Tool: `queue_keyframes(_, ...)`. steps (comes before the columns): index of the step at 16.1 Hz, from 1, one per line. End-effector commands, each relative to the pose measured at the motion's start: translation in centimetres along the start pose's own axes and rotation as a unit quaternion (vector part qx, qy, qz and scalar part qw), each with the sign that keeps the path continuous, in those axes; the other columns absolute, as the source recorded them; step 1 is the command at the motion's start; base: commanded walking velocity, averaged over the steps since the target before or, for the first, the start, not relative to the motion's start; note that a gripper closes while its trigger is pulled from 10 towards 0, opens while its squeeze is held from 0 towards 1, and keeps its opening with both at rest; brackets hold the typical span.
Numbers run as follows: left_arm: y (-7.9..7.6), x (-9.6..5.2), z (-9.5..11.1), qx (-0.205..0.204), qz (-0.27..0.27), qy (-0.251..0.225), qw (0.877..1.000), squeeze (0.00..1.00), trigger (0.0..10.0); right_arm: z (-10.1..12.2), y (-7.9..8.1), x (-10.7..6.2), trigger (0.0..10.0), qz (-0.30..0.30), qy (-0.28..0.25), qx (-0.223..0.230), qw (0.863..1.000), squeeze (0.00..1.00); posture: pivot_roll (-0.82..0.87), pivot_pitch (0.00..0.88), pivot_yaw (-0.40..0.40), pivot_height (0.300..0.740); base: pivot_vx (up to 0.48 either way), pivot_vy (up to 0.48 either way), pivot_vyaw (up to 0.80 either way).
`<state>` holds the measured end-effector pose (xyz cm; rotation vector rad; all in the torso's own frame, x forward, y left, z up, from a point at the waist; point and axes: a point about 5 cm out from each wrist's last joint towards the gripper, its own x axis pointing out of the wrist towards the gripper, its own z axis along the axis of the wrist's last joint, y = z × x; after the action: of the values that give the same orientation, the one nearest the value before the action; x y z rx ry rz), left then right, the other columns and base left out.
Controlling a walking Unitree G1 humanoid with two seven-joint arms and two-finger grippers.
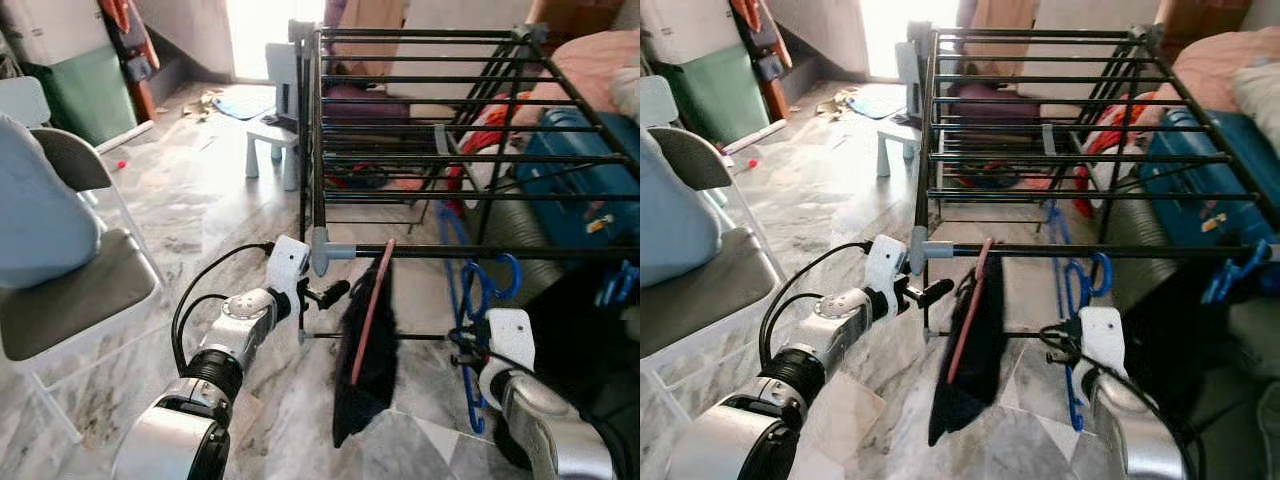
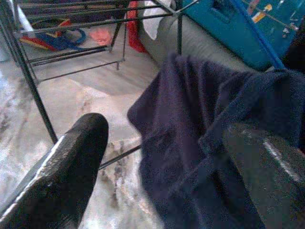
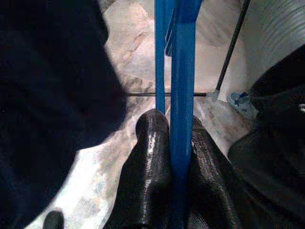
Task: Hang hanger
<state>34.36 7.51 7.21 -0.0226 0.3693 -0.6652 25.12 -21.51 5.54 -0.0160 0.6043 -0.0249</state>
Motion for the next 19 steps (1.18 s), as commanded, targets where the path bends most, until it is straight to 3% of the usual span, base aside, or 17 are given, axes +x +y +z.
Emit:
queue_keyframes(1, 0.0, 0.1, 0.2, 0.011, 0.0, 0.005, 1.0, 0.0, 10.0, 1.1, -0.2, 0.6, 10.0, 0.0, -0.01, -0.005, 1.0, 0.0, 0.02, 0.0, -0.021, 0.74, 0.0, 0.0, 0.0)
queue_keyframes(4, -0.1, 0.2, 0.4, 0.01, -0.002, 0.003, 1.0, 0.0, 10.0, 3.1, -0.9, 1.6, 10.0, 0.0, -0.018, 0.023, 1.0, 0.0, 0.02, 0.0, -0.028, 0.74, 0.0, 0.0, 0.0)
queue_keyframes(6, -0.2, 0.2, 0.1, 0.009, -0.003, 0.006, 1.0, 0.0, 10.0, 4.2, -1.1, 2.7, 10.0, 0.02, -0.005, 0.066, 0.998, 0.0, 0.03, 0.0, -0.04, 0.74, 0.0, 0.0, 0.0)
queue_keyframes(8, -0.3, 0.2, 0.1, 0.009, -0.004, 0.007, 1.0, 0.0, 10.0, 4.1, -1.0, 3.3, 10.0, 0.034, 0.014, 0.096, 0.995, 0.0, 0.04, 0.0, -0.05, 0.74, 0.0, 0.0, 0.0)
queue_keyframes(12, -0.1, 0.0, -0.2, 0.007, 0.001, 0.01, 1.0, 0.0, 10.0, 3.1, -1.1, 4.4, 10.0, 0.046, 0.057, 0.097, 0.993, 0.0, 0.05, 0.0, -0.067, 0.74, 0.0, 0.0, 0.0)
queue_keyframes(17, -0.3, 0.1, -0.4, 0.008, -0.001, 0.013, 1.0, 0.0, 10.0, 1.5, -0.8, 4.5, 10.0, 0.046, 0.083, 0.073, 0.993, 0.03, 0.05, 0.0, -0.065, 0.74, 0.0, 0.0, 0.0)
queue_keyframes(18, -0.4, 0.1, -0.4, 0.009, -0.003, 0.014, 1.0, 0.0, 10.0, 1.1, -0.8, 4.5, 10.0, 0.044, 0.084, 0.08, 0.992, 1.0, 0.05, 0.0, -0.062, 0.74, 0.0, 0.0, 0.0)
queue_keyframes(19, -0.5, 0.2, -0.3, 0.01, -0.005, 0.013, 1.0, 0.0, 10.0, 1.0, -1.2, 4.4, 10.0, 0.027, 0.071, 0.069, 0.995, 1.0, 0.05, 0.0, -0.061, 0.74, 0.0, 0.0, 0.0)
